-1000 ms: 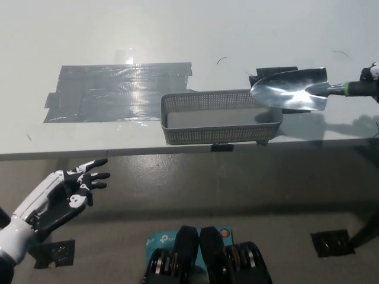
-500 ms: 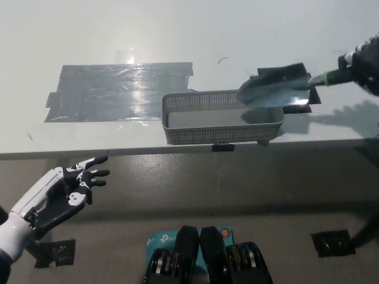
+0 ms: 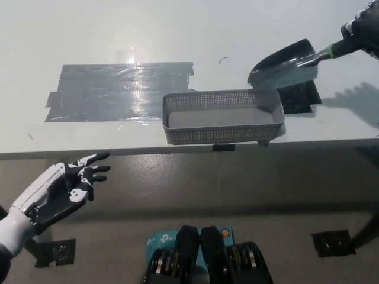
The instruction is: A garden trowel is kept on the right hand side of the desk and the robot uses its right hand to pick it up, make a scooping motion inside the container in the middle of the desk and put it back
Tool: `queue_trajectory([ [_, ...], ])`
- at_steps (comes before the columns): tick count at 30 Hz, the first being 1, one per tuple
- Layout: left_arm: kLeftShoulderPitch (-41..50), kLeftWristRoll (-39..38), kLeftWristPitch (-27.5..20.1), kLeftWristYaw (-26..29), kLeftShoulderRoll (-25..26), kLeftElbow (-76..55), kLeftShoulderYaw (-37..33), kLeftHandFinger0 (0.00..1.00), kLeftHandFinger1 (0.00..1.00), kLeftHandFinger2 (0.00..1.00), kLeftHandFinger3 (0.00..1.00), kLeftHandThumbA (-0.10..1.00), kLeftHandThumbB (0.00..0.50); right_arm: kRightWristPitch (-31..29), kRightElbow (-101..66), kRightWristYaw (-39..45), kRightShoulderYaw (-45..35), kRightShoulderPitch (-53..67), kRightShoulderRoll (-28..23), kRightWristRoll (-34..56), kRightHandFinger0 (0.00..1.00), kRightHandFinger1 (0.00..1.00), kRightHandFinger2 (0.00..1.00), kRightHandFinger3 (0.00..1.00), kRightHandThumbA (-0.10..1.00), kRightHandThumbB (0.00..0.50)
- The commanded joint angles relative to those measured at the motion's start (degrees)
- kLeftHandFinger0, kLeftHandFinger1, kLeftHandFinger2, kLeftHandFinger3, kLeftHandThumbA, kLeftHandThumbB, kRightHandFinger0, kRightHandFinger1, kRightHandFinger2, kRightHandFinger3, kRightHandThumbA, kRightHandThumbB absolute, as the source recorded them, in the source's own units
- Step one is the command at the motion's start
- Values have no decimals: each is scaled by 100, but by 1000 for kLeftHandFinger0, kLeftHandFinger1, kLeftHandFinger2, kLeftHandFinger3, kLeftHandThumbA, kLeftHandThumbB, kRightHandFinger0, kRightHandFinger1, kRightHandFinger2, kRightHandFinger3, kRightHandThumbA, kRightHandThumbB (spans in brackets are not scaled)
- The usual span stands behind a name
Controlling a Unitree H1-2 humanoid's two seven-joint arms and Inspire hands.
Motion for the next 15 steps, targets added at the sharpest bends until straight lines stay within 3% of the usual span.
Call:
queue_trajectory([
  [1, -182, -14, -56, -125, 170, -124, -22, 896, 882, 938, 1000, 1000, 158, -237, -226, -288, -2, -267, -262, -39, 0, 0, 382, 94, -100, 0],
  [6, -253, 14, -126, -143, 201, -61, -37, 877, 867, 920, 1000, 1000, 173, -237, -697, -264, 143, -151, -283, 145, 0, 0, 334, 152, -100, 0],
  [7, -251, 6, -123, -147, 203, -63, -36, 877, 865, 917, 1000, 1000, 165, -237, -767, -276, 169, -110, -295, 66, 0, 0, 288, 224, -100, 26],
  [8, -249, 1, -122, -153, 204, -43, -34, 879, 863, 915, 1000, 1000, 170, -237, -775, -395, 287, -94, -339, 26, 0, 0, 281, 153, -100, 86],
  [9, -252, 6, -127, -158, 205, -33, -35, 878, 861, 913, 1000, 1000, 176, -237, -766, -461, 326, -84, -357, 31, 0, 0, 271, 105, -100, 84],
  [10, -300, 18, -133, -169, 208, 8, -43, 879, 860, 912, 1000, 1000, 187, -237, -753, -528, 374, -67, -401, 47, 0, 0, 300, 99, -100, 49],
  [12, -320, 21, -134, -175, 208, 22, -43, 879, 860, 911, 1000, 1000, 188, -237, -750, -539, 401, -74, -422, 59, 0, 0, 318, 93, -100, 36],
  [13, -323, 29, -122, -172, 209, 26, -50, 877, 860, 911, 1000, 1000, 197, -237, -715, -589, 465, -35, -440, -12, 0, 0, 336, 132, -100, 0],
  [14, -325, 26, -109, -164, 204, 16, -49, 869, 858, 912, 1000, 1000, 202, -237, -724, -457, 413, -9, -422, -53, 0, 0, 337, 316, -100, 0],
  [15, -329, 39, -130, -157, 191, 26, -54, 856, 848, 906, 1000, 1000, 206, -237, -685, -230, 333, 27, -383, -160, 0, 24, 358, 427, -100, 0],
])
